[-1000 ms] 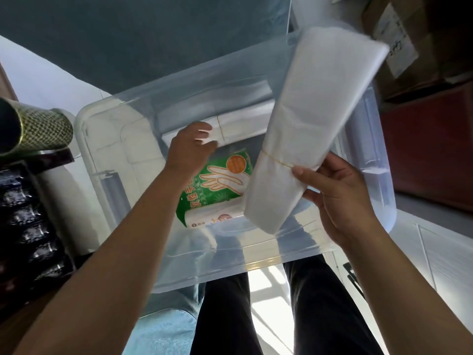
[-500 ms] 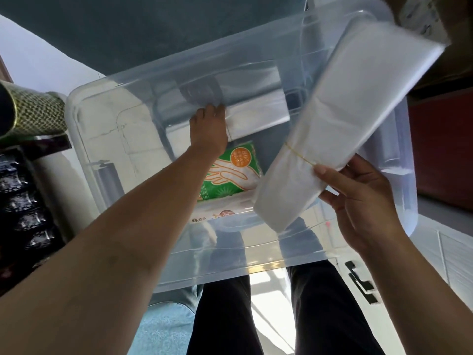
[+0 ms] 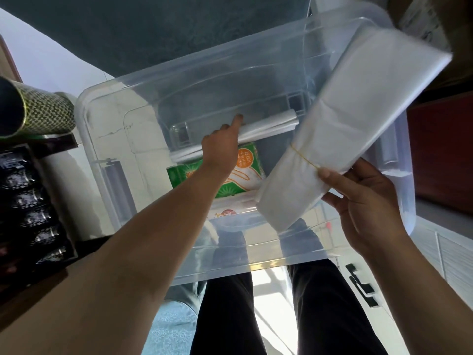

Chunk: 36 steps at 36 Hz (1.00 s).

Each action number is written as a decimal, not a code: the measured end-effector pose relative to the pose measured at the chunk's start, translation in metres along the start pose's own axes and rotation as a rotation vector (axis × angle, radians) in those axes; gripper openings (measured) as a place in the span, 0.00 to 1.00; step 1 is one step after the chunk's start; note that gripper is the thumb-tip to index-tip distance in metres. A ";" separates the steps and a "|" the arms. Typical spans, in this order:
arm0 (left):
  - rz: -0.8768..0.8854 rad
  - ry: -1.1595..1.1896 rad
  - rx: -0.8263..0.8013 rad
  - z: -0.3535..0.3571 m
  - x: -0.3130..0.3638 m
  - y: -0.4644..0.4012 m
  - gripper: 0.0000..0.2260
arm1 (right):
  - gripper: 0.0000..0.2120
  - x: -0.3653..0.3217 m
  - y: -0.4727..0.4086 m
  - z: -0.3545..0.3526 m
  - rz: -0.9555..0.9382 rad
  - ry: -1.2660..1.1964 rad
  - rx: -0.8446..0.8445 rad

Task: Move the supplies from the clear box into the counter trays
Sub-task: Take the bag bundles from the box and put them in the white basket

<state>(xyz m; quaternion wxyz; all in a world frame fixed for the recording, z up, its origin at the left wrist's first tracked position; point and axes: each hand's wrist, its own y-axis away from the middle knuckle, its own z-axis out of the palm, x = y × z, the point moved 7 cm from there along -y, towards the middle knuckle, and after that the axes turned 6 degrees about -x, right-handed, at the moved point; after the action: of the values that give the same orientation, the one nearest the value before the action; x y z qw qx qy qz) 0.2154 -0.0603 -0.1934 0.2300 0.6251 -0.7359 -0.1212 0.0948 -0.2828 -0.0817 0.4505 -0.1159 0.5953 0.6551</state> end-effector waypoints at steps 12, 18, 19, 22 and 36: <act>-0.025 0.051 -0.140 -0.054 0.003 0.008 0.15 | 0.15 -0.031 0.019 0.022 -0.059 0.071 -0.037; -0.158 0.393 -0.139 -0.138 -0.003 0.083 0.07 | 0.15 -0.075 0.051 0.044 -0.044 0.005 -0.101; -0.186 0.460 -0.150 -0.152 -0.004 0.099 0.06 | 0.15 -0.084 0.058 0.048 -0.038 0.003 -0.117; -0.276 0.737 -0.159 -0.193 -0.005 0.152 0.12 | 0.16 -0.110 0.081 0.061 -0.018 0.008 -0.165; -0.173 1.695 -0.087 -0.263 0.018 0.306 0.21 | 0.12 -0.178 0.209 0.056 -0.173 0.081 -0.199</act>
<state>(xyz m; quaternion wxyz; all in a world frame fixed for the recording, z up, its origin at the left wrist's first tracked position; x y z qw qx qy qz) 0.0775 0.0084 0.1802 0.7167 0.5493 -0.2596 0.3424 0.0653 -0.2902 0.1970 0.4673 -0.2372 0.5328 0.6644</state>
